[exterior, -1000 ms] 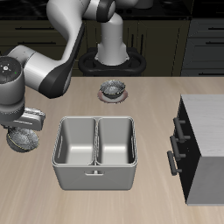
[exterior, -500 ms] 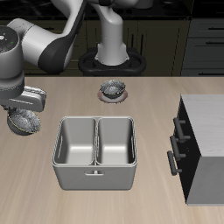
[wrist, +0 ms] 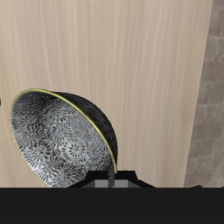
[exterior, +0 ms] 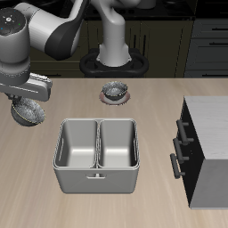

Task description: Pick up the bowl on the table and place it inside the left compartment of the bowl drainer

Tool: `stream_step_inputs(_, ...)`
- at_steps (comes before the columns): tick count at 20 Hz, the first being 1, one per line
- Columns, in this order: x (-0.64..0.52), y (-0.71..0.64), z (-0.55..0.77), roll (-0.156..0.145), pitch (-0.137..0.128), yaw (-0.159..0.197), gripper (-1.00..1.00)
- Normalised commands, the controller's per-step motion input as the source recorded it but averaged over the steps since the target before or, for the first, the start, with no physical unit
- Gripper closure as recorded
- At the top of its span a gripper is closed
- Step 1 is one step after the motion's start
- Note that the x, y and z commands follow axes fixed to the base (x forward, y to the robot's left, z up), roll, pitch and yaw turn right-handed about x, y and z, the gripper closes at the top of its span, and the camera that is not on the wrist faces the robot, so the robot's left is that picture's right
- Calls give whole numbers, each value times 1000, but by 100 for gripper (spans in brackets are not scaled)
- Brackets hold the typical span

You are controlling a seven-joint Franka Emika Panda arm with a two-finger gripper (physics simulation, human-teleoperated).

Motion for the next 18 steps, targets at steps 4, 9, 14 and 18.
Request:
stream_step_inputs(4, -193, 96, 292, -7, -27, -6, 100)
stream_step_inputs(9, -191, 133, 289, -1, -30, -2, 100)
stream_step_inputs(14, -123, 106, 216, -19, -17, 0, 100)
stream_step_inputs(18, -96, 85, 285, -8, -29, 4, 100)
